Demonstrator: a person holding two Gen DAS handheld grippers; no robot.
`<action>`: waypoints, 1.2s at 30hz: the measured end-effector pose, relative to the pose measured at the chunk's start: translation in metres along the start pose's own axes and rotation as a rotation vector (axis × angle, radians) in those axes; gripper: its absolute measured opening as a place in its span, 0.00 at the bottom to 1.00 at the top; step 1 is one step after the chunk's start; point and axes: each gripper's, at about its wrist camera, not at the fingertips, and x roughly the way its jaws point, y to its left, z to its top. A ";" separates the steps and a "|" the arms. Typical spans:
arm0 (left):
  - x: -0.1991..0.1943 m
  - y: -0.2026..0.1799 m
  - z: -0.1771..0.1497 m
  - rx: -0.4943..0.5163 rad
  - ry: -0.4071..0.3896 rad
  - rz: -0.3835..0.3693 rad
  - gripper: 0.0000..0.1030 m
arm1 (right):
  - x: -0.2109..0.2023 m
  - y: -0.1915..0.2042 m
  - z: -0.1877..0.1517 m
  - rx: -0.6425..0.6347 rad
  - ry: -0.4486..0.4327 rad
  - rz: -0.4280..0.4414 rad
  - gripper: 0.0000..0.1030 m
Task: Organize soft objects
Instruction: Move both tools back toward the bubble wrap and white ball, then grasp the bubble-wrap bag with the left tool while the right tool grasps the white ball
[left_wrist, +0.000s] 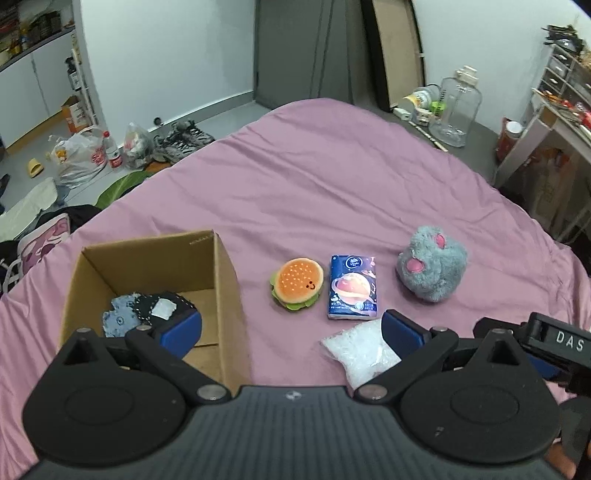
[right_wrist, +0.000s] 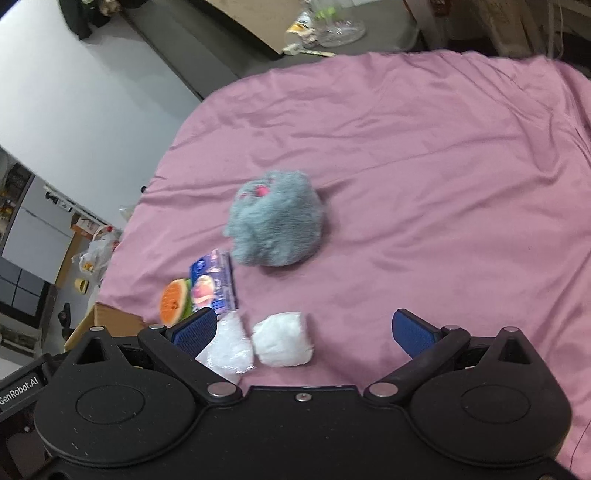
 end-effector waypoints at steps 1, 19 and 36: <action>0.002 -0.004 0.000 -0.009 0.004 0.009 1.00 | 0.002 -0.004 0.001 0.014 0.007 0.001 0.99; 0.051 -0.050 -0.015 -0.049 0.048 0.051 0.95 | 0.056 -0.014 0.005 0.047 0.162 0.079 0.75; 0.069 -0.046 -0.027 -0.132 0.103 0.058 0.84 | 0.049 -0.010 0.005 -0.008 0.129 0.061 0.35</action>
